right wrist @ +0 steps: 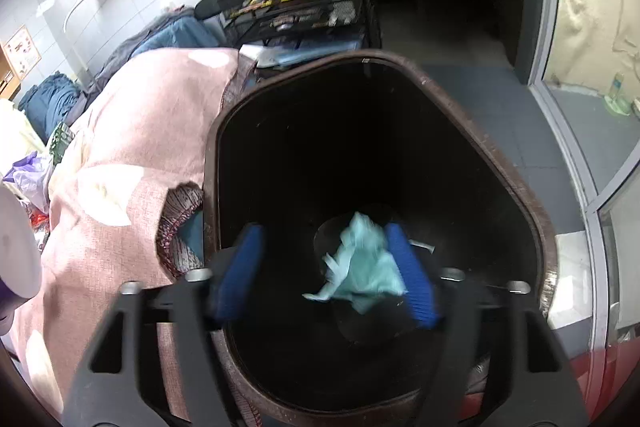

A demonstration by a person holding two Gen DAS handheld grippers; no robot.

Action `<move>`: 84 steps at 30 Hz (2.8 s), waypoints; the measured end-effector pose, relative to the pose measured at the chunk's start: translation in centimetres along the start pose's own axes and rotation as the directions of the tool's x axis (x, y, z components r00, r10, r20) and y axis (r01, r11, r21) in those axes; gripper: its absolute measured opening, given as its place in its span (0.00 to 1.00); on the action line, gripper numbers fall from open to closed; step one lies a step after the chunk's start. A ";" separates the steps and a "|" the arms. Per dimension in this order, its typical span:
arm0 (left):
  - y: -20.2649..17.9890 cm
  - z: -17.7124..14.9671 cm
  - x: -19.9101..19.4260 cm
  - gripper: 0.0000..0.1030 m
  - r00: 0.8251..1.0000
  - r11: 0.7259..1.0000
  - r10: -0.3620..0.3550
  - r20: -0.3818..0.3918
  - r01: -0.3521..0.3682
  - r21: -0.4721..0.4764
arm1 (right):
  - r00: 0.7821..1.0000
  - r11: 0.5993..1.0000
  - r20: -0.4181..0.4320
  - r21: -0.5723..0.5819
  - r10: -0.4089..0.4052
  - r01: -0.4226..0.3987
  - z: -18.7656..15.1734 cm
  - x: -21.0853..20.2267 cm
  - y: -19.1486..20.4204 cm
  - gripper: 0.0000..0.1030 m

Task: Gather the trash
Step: 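Carry the teal cloth to the brown bin and open the right tool, then lower the yogurt cup into the bin and open the left tool, then grasp the white crumpled paper with the left tool while the right tool grasps the purple bag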

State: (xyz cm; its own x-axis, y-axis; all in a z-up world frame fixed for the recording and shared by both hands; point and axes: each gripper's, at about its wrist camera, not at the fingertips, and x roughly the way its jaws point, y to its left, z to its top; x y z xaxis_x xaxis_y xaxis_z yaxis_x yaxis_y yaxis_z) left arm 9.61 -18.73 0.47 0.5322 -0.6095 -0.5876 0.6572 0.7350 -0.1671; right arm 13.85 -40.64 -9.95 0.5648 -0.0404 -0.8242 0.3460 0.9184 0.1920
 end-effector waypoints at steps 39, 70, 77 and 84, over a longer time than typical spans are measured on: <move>-5.4 1.9 13.2 0.08 0.938 0.993 -0.110 -0.329 0.121 0.014 | 0.959 0.968 0.173 0.155 -0.223 0.197 2.3 -7.2 -6.5 0.95; 1.1 0.6 -0.4 0.93 0.993 0.994 0.107 0.041 -0.108 0.011 | 0.984 1.000 0.179 -0.016 -0.016 0.019 1.0 -7.2 1.2 0.95; 4.7 -1.1 -3.7 0.93 0.978 0.979 0.198 0.073 -0.193 -0.067 | 0.987 0.992 0.151 -0.116 0.062 -0.045 0.9 -6.7 5.8 0.95; 7.8 -3.5 -5.9 0.93 0.944 0.943 0.325 0.062 -0.319 -0.095 | 0.981 0.969 0.113 -0.210 0.155 -0.129 0.1 -6.5 10.4 0.95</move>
State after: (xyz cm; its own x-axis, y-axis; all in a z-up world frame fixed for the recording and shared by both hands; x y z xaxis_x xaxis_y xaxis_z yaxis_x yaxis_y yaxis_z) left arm 9.77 -8.34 -0.13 0.7492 -0.3544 -0.5595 0.3990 0.9158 -0.0458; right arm 13.89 -30.90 -2.55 0.6926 0.0583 -0.7190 0.1053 0.9779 0.1806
